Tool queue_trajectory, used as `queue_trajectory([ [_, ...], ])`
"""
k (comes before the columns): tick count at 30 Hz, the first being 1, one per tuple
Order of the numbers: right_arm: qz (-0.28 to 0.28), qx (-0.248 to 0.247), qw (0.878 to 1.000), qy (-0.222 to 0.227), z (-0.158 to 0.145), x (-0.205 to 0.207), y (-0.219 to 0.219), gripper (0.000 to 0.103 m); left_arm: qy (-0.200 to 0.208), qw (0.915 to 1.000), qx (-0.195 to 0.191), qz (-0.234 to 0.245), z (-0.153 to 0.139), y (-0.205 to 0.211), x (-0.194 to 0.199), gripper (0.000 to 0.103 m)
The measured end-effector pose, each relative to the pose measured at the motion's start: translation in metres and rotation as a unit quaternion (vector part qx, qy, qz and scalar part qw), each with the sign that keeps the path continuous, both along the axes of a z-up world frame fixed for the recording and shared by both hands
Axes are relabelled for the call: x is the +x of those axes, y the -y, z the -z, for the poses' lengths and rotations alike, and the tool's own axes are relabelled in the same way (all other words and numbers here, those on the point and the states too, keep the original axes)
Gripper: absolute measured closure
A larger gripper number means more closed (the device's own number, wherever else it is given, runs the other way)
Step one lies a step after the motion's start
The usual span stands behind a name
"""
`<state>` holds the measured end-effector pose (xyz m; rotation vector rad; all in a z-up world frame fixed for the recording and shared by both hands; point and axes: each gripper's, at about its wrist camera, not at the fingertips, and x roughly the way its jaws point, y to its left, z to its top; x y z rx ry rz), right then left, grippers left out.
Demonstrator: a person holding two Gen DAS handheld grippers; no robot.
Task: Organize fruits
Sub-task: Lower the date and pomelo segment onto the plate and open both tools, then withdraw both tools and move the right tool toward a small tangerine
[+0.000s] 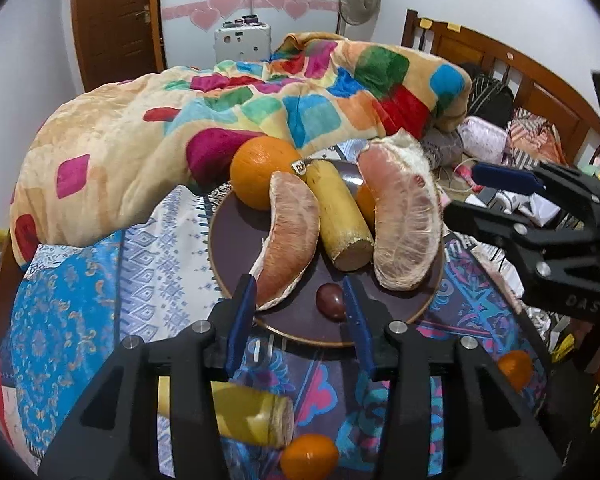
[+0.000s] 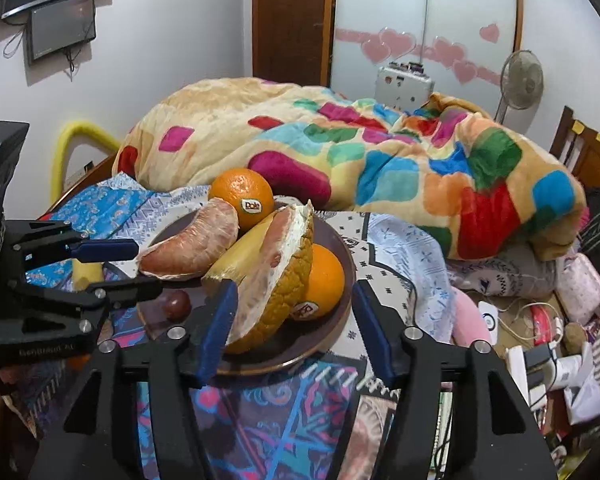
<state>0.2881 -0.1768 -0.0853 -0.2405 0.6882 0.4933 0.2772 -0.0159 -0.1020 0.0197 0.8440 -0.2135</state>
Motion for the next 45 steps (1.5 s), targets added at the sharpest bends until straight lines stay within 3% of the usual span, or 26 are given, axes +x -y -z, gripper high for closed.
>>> queue_trajectory([
  [10,0.008,0.035,0.999,0.025,-0.026,-0.048,0.014,0.04,0.042,0.9989,-0.006,-0.02,-0.04,-0.012,-0.051,0.046],
  [15,0.015,0.047,0.998,0.025,-0.025,-0.072,0.022,0.039,0.052,0.9983,-0.008,-0.026,-0.046,-0.016,-0.08,0.04],
  [21,0.009,0.057,0.998,-0.003,-0.006,-0.091,0.027,0.038,0.034,0.9986,-0.015,-0.037,-0.033,-0.026,-0.104,0.04],
  [33,0.019,0.028,0.998,-0.046,0.054,-0.106,0.029,0.038,-0.019,0.9988,-0.02,-0.04,0.02,-0.035,-0.122,0.04],
  [39,0.015,0.036,0.997,-0.071,0.066,-0.1,0.032,0.067,-0.031,0.9988,-0.021,-0.032,0.035,-0.033,-0.118,0.04],
  [45,0.006,0.043,0.997,-0.065,0.065,-0.099,0.029,0.069,-0.033,0.9987,-0.029,-0.025,0.04,-0.028,-0.106,0.048],
])
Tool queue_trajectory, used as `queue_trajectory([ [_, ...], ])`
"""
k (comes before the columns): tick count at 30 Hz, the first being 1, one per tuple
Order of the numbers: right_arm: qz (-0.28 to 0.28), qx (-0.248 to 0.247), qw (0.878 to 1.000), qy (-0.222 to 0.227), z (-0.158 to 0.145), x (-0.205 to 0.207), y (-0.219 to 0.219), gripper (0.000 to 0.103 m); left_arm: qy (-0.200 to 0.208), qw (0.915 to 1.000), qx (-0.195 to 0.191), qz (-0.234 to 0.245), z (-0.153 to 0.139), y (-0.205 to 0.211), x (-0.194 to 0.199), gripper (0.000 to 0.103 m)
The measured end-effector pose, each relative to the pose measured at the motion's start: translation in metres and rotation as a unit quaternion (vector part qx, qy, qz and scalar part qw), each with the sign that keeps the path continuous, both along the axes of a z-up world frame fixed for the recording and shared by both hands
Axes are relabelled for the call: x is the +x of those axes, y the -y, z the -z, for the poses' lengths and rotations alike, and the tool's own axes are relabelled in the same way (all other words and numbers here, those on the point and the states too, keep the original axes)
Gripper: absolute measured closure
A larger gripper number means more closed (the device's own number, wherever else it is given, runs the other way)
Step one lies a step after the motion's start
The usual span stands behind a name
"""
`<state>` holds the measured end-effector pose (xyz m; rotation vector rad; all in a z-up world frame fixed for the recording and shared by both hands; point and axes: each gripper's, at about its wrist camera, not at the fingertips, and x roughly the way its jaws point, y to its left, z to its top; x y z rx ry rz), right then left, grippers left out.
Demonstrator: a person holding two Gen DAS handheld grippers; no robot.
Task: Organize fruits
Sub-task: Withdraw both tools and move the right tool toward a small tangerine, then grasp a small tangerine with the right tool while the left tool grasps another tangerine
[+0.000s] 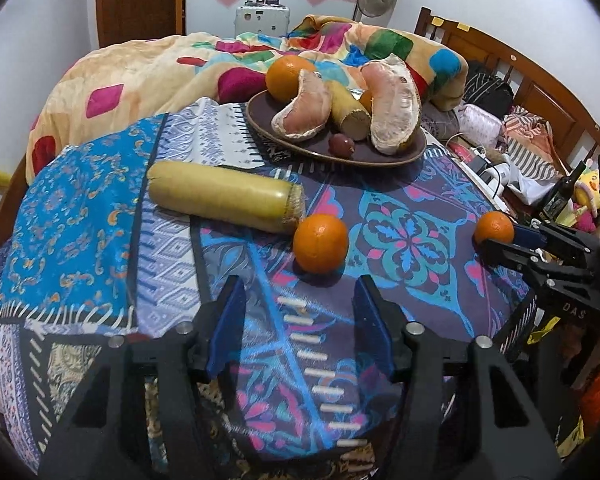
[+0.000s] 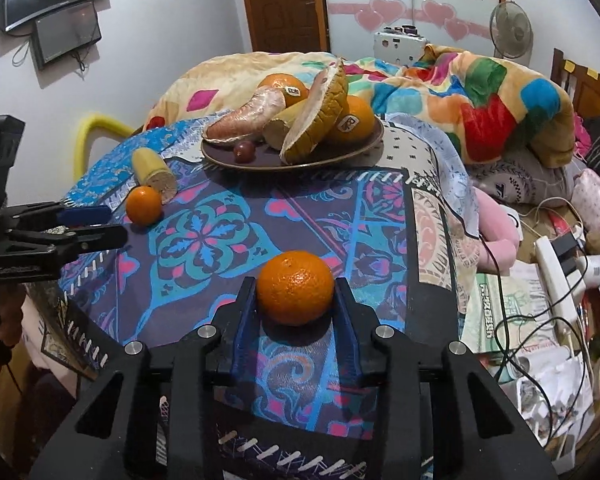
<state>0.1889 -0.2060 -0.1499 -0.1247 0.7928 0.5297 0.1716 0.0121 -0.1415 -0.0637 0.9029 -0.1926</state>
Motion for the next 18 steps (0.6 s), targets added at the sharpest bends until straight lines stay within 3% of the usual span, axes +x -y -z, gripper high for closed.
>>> queue_trajectory([
  [5,-0.002,0.002,1.0,0.01,-0.003,0.003,-0.004,0.069,0.008,1.0,0.002,0.005,-0.001,0.009,0.011,0.051],
  [12,-0.007,0.012,1.0,0.014,-0.007,0.009,-0.007,0.069,0.002,1.0,0.001,0.005,0.004,0.016,0.023,0.072],
  [18,-0.01,0.015,1.0,0.021,-0.014,0.014,-0.012,0.069,0.005,0.9999,-0.004,0.011,0.002,0.012,0.02,0.072],
])
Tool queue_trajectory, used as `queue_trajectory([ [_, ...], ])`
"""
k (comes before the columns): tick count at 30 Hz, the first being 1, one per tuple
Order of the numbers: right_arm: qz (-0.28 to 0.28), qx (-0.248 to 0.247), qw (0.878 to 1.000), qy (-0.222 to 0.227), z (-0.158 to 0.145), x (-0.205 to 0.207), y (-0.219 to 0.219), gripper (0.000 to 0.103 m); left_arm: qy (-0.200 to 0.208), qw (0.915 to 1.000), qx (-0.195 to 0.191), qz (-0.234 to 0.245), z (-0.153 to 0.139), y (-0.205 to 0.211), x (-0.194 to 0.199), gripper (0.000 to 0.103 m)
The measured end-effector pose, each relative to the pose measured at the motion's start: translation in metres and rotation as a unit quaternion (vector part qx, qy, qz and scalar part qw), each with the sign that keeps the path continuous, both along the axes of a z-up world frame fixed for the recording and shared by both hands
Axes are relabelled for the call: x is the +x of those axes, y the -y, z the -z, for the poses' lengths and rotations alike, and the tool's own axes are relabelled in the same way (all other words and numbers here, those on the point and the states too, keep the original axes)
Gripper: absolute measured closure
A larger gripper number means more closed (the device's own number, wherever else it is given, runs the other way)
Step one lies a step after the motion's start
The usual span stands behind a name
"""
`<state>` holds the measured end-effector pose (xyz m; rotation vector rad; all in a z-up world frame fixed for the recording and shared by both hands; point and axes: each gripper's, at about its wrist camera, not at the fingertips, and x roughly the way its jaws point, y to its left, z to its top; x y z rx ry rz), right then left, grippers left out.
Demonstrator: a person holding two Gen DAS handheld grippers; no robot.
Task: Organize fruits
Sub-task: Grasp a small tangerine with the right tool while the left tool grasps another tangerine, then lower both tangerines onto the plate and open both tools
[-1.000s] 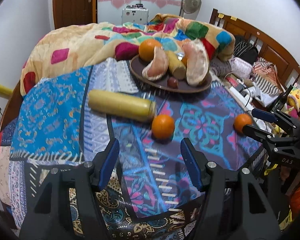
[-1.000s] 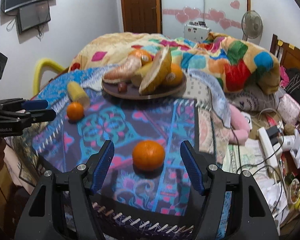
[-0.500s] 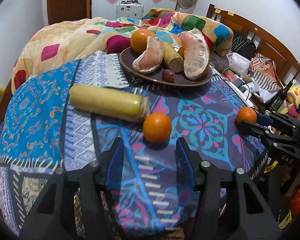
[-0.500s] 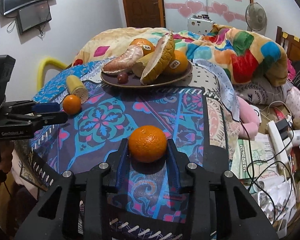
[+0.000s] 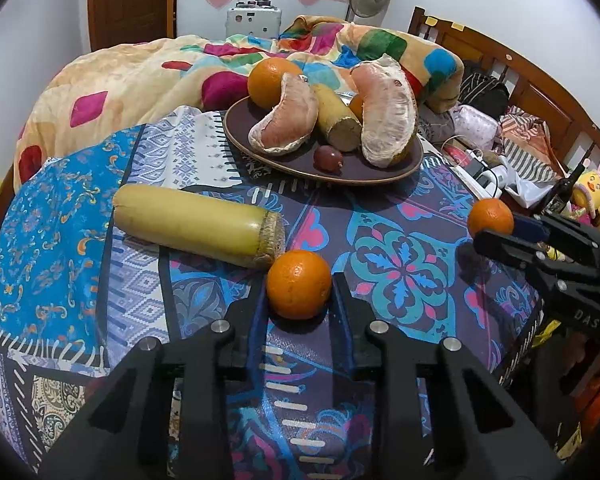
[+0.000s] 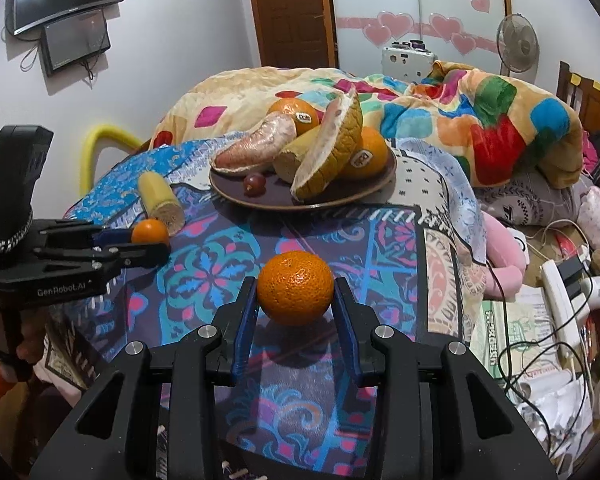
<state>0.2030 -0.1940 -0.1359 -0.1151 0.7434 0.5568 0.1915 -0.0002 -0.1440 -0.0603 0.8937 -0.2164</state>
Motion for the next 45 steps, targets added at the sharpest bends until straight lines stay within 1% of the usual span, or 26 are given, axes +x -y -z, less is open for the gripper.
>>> queue_trajectory([
  [3,-0.002,0.002,1.0,0.004,-0.004,0.003,-0.004,0.069,0.006,1.0,-0.001,0.003,-0.005,-0.001,-0.003,0.072],
  [11,-0.012,0.003,1.0,0.017,-0.015,0.015,-0.016,0.069,0.039,0.9992,-0.002,0.005,-0.031,-0.003,0.001,0.072],
  [16,-0.016,-0.005,0.999,0.028,-0.021,0.026,-0.024,0.069,0.054,0.9985,-0.002,0.0,-0.043,-0.007,0.013,0.072],
  [22,-0.021,-0.008,0.999,0.04,-0.029,0.039,-0.033,0.069,0.063,0.998,-0.003,0.0,-0.051,-0.008,0.033,0.072],
  [26,-0.03,-0.014,0.999,0.042,-0.028,0.047,-0.042,0.069,0.066,0.9978,0.001,0.004,-0.054,-0.007,0.045,0.072],
  [34,-0.05,-0.046,0.997,0.04,-0.019,0.061,-0.058,0.069,0.051,0.9982,0.022,0.023,-0.049,0.0,0.069,0.072],
  [41,-0.065,-0.053,0.996,0.023,-0.011,0.072,-0.065,0.069,0.025,0.9987,0.021,0.039,-0.034,0.007,0.088,0.072],
  [45,-0.07,-0.051,0.996,0.023,-0.009,0.075,-0.067,0.068,0.022,0.999,0.016,0.037,-0.03,0.007,0.093,0.072],
])
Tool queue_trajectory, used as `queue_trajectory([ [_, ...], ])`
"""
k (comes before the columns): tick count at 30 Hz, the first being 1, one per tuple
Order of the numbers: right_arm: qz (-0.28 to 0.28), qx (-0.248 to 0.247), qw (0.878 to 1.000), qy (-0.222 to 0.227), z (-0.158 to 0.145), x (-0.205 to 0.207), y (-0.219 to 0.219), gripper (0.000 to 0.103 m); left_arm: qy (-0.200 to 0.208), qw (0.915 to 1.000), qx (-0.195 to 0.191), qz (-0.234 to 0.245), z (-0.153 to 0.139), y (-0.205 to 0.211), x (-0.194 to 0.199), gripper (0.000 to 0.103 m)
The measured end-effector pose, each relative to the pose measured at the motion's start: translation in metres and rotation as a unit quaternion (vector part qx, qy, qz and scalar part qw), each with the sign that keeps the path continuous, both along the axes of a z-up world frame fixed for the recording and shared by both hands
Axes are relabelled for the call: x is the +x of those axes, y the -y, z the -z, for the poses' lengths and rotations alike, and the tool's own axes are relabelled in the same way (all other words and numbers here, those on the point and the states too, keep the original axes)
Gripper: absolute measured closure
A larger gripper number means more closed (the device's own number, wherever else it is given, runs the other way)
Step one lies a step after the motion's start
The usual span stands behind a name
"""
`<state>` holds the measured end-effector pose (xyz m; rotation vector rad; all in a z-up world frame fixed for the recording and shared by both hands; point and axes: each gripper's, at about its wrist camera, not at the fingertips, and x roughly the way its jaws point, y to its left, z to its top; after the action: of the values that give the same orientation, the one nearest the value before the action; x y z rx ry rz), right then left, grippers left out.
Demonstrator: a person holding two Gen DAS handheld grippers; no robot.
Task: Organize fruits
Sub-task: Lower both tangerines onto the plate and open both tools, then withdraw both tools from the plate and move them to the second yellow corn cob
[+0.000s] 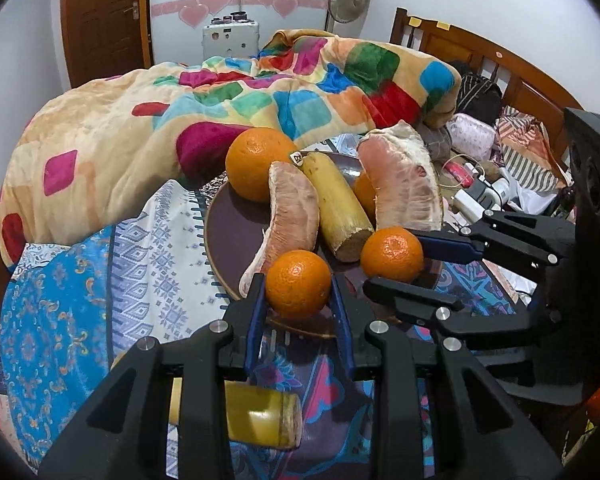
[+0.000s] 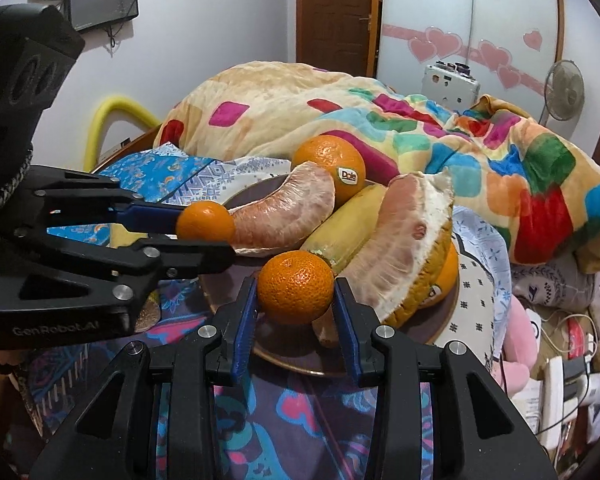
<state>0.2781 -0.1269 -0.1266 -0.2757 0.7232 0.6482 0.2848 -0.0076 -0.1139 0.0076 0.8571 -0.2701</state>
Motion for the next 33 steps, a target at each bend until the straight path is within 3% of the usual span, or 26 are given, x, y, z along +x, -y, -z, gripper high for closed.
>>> queue_trajectory([
  [8,0.0,0.003,1.0,0.001,0.001,0.0,0.0,0.068,-0.007,1.0,-0.003,-0.003,0.004,-0.002,0.005,0.072],
  [12,0.0,-0.001,1.0,0.003,0.001,-0.002,-0.001,0.068,0.0,1.0,-0.007,-0.005,0.001,-0.004,0.003,0.059],
  [17,0.002,0.007,1.0,-0.001,-0.001,-0.004,0.001,0.063,0.012,0.9998,-0.009,-0.012,-0.008,-0.008,-0.004,0.059],
  [24,0.011,0.018,1.0,0.007,-0.012,-0.015,0.007,0.061,0.036,0.9989,-0.015,-0.026,-0.029,-0.022,-0.026,0.059],
  [33,0.001,0.035,0.999,0.014,-0.028,-0.038,0.001,0.059,0.054,0.9966,0.008,-0.062,-0.047,-0.054,-0.065,0.053],
])
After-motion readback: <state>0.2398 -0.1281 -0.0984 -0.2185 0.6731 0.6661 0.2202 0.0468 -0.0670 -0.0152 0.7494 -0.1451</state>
